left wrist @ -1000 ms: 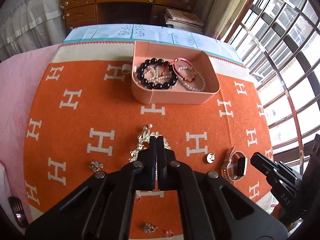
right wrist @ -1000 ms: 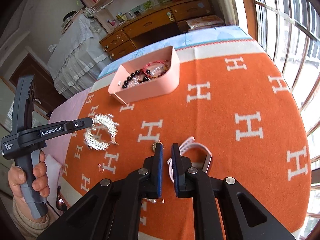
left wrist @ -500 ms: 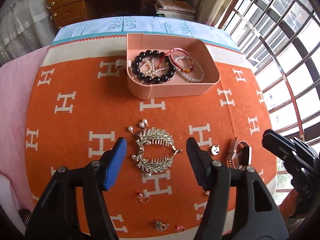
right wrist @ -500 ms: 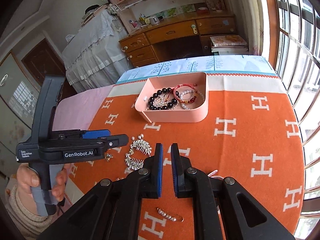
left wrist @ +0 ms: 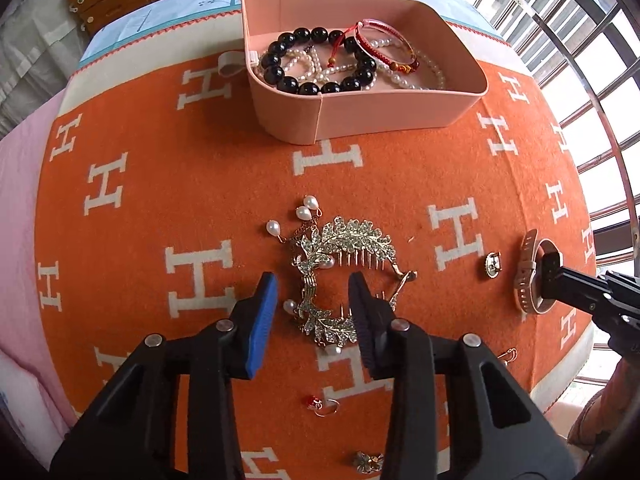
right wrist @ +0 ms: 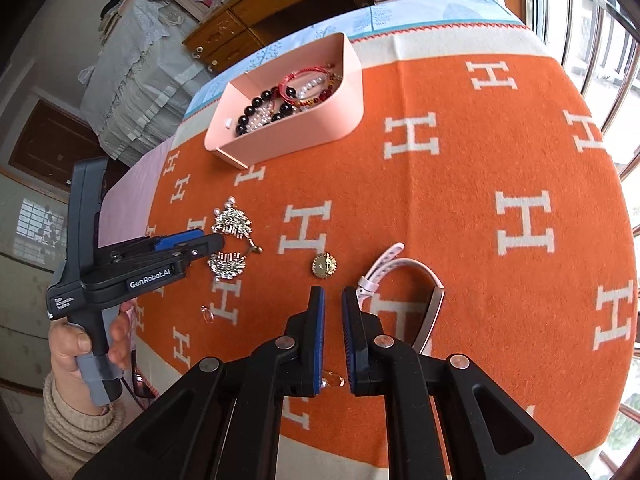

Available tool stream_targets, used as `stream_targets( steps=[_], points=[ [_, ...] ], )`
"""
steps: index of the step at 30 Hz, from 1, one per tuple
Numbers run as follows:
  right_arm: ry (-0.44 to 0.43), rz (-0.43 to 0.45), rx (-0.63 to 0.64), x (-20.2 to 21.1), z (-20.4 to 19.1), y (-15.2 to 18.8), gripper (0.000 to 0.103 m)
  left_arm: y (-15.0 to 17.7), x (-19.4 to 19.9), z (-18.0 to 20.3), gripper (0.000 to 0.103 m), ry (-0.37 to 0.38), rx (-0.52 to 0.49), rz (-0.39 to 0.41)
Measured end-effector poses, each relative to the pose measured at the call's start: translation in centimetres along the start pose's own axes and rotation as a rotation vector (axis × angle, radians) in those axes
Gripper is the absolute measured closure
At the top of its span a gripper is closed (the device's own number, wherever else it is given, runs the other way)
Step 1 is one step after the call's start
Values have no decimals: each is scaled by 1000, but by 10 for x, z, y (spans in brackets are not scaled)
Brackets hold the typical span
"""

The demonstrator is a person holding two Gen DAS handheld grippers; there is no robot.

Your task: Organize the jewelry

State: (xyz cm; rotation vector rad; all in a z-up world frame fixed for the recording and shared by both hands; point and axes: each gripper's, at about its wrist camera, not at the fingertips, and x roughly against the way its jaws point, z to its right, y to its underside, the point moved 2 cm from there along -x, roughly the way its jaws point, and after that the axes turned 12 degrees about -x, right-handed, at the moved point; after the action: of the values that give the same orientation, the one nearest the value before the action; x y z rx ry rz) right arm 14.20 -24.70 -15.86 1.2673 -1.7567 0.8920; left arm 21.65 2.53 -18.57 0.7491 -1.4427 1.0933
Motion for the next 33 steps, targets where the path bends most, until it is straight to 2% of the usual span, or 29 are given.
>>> stream_targets(
  steps=[2,5,7,8,10,12,14,15,16,21,27,33],
  points=[
    [21,-26,-10,-10,1,1,93,-1,-4,1,69,3,-1,-12],
    [71,-40,-17,-22,2,1,85,-2,-8,1,69,9,-1,-17],
    [95,-35,-23,-27,1,0,74,-2,-8,1,70,7,-7,-13],
    [105,-28,-28,-29,1,0,71,-3,-8,1,72,4,-10,-11],
    [127,-15,-30,-33,1,-2,68,-4,-8,2,88,-7,-16,-7],
    [140,-17,-32,-38,1,-3,68,-5,-8,3,96,0,-15,-4],
    [141,-4,-26,-41,-1,-3,68,-5,-6,3,96,8,-11,5],
    [147,12,-12,-41,-2,-3,74,-5,-6,3,96,18,-7,8],
    [154,14,0,-42,-3,-2,85,-4,-4,2,97,33,2,9],
    [167,72,42,-32,-12,-2,93,-2,15,3,97,63,11,50],
    [90,189,89,16,-44,-19,94,-23,61,4,97,60,10,148],
    [-26,304,130,55,-85,-56,94,-71,110,-3,97,11,62,281]
  ],
)
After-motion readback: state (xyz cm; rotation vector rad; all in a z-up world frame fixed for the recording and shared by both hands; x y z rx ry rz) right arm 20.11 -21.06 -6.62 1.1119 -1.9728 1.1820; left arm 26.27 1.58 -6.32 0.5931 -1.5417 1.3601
